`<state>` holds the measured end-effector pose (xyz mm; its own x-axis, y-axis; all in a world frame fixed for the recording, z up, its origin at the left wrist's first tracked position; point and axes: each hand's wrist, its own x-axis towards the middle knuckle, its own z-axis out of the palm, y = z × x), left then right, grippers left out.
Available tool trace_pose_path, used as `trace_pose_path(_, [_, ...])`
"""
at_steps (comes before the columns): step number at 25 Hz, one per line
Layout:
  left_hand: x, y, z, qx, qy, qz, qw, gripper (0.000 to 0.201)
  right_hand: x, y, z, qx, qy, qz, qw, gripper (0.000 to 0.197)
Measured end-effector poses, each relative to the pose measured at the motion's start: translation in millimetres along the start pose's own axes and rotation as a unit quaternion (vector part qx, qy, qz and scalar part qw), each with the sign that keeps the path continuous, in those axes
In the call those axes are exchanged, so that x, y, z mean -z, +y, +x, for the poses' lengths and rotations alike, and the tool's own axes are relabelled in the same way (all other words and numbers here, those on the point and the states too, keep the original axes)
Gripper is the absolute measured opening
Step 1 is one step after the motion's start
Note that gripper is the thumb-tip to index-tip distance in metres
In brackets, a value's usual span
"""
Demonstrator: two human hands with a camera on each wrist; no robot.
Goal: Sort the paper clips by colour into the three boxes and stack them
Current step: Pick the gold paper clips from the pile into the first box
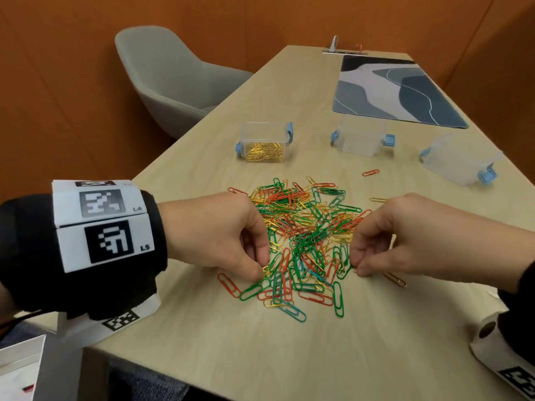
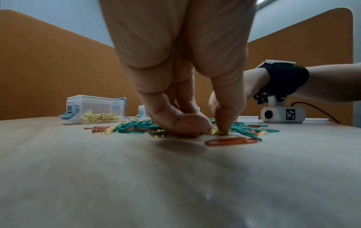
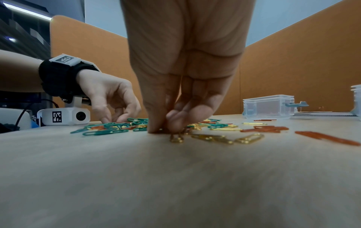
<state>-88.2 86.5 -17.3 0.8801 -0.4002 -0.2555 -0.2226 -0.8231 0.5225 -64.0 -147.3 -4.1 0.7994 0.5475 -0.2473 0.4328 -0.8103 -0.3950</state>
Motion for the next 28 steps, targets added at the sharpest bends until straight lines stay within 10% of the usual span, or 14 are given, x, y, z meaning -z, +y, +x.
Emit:
trace_pose_path(21, [19.4,-7.7,11.9,0.03,0.112,0.029,0.993,0.025,2.3,-1.1,1.8,0.028,0.11,0.037,0.993,0.012])
trace_pose_path(28, [14.4,-1.2,22.1,-0.075,0.053,0.165,0.982,0.021,-2.0,5.7,10.5,-0.013,0.092,-0.015,0.996,0.015])
